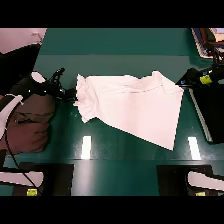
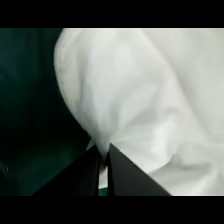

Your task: Fold the shirts.

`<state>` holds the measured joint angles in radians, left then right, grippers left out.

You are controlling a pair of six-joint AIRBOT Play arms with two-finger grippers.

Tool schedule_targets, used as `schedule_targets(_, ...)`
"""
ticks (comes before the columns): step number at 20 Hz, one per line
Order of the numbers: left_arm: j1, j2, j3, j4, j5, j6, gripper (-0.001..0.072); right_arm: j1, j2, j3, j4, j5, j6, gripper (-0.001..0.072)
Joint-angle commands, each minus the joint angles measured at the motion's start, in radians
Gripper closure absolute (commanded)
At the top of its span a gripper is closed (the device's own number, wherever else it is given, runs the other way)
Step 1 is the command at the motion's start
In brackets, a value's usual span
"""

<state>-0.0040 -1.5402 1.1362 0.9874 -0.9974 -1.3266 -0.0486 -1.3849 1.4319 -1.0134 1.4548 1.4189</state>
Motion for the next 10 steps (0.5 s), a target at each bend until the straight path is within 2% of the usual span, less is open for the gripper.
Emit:
schedule_targets(1, 0.010, 0.015, 0.028, 0.005, -0.032, -0.005, 0.0678, -0.001, 0.018, -0.007, -0.003, 0.029, 0.000, 0.0403)
schedule_targets(4, 0.078, 0.116, 0.097, 0.020, -0.083, 0.000, 0.0678, -0.005, 0.081, -0.061, -0.074, 0.063, 0.002, 0.0403)
schedule_targets(8, 0.141, 0.289, 0.130, 0.037, -0.122, 0.016, 0.0678, -0.078, 0.242, -0.347, -0.114, 0.068, 0.040, 0.0402)
schedule_targets(9, 0.141, 0.312, 0.130, 0.038, -0.138, 0.029, 0.0677, -0.105, 0.280, -0.433, -0.115, 0.068, 0.040, 0.0368)
schedule_targets(10, 0.141, 0.325, 0.130, 0.036, -0.154, 0.027, 0.0677, -0.129, 0.311, -0.509, -0.115, 0.069, 0.040, 0.0209)
